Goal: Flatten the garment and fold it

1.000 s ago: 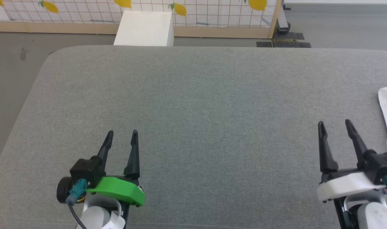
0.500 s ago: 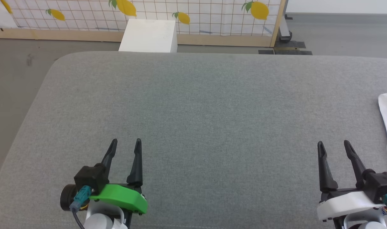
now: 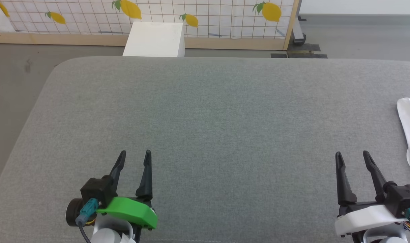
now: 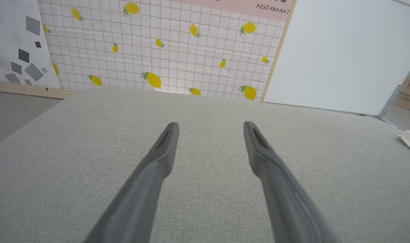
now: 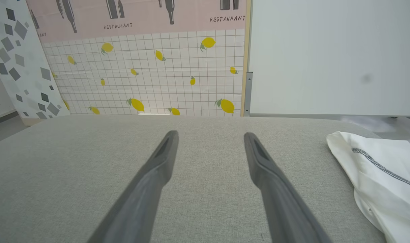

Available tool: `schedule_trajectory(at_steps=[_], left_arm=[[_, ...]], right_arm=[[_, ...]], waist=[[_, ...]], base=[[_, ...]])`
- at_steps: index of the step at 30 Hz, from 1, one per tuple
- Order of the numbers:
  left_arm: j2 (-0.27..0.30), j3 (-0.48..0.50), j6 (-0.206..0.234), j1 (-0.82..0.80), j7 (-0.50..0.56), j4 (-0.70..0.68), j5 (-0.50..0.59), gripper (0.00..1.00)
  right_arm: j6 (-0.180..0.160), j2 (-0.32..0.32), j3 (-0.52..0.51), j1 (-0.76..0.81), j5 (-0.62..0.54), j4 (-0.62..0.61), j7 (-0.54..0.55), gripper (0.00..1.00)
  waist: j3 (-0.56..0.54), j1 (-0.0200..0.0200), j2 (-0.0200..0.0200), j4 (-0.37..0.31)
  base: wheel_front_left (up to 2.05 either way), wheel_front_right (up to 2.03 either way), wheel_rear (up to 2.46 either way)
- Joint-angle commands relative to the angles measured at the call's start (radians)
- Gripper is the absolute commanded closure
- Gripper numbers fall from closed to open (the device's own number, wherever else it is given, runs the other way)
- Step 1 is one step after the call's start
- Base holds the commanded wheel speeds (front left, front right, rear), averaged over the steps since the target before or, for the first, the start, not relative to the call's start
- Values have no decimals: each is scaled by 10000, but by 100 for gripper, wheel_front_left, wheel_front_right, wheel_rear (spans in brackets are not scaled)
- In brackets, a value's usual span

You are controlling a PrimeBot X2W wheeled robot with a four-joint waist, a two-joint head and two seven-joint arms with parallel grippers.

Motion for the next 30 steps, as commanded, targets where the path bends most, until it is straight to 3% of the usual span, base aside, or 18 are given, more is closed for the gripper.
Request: schedule_trajectory(at_steps=[1,30], left_arm=[[2,0,12,-2,7,3,-13,100],[-1,74,80,52,201,-150,160,100]], right_arm=[[0,0,0,-1,-2,2,5,100],[-1,0,78,-28,-65,-64,185,100]], waist=[[5,1,-1,-7],[-13,1,-1,19]], base=[[0,0,0],[0,0,0]])
